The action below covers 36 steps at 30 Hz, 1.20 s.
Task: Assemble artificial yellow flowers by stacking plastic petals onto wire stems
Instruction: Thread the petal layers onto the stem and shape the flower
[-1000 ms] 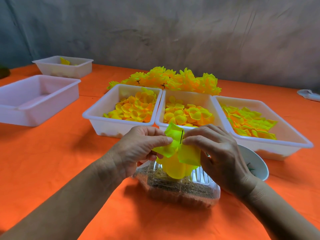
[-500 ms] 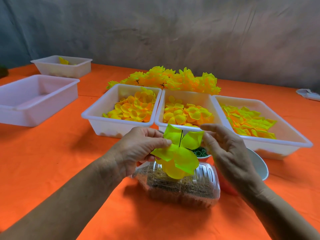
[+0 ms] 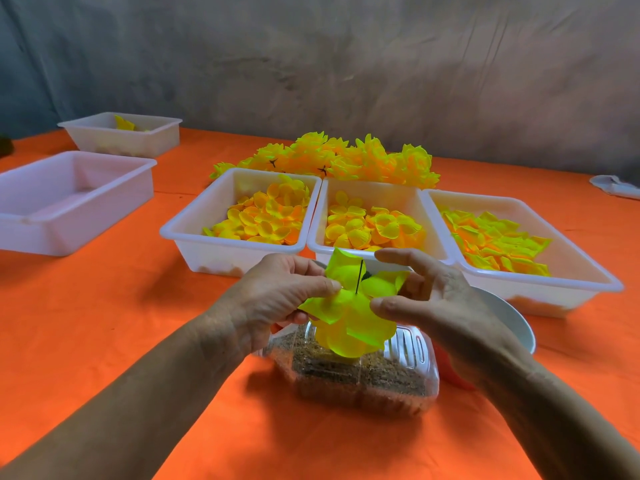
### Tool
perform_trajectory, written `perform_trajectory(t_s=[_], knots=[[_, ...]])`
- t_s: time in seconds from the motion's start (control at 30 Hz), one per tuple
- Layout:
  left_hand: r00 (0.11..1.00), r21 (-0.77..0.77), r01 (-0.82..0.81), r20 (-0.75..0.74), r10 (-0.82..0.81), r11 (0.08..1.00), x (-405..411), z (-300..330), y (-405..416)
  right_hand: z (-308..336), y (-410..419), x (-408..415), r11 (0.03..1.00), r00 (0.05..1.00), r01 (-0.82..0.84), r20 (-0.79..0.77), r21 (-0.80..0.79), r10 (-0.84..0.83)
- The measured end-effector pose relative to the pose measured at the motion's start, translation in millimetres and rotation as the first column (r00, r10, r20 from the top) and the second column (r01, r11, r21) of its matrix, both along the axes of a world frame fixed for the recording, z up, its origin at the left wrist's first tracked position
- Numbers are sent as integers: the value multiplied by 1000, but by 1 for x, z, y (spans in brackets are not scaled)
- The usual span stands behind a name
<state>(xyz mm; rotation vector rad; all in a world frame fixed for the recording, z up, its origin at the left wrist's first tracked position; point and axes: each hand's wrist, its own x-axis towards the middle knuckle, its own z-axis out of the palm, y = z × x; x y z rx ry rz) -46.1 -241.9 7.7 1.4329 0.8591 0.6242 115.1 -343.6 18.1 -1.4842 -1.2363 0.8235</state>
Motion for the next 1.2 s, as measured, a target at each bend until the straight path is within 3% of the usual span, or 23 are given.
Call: perform_trajectory(t_s=[0.2, 0.5, 0.77, 0.97, 1.2], knots=[[1000, 4, -5, 16, 5, 1000, 2, 2, -1, -2, 9, -7, 992, 993, 120, -5, 33, -120], [998, 27, 9, 60, -10, 1000, 5, 2, -1, -2, 19, -8, 993, 988, 113, -106, -24, -115], [998, 13, 57, -25, -57, 998, 7, 1, 7, 13, 26, -5, 978, 996, 80, -24, -191, -86], [997, 30, 66, -48, -64, 997, 8, 0, 9, 23, 27, -6, 971, 994, 47, 105, -233, -22], [996, 72, 65, -70, -60, 995, 6, 0, 10, 25, 28, -4, 967, 991, 17, 134, -255, 18]])
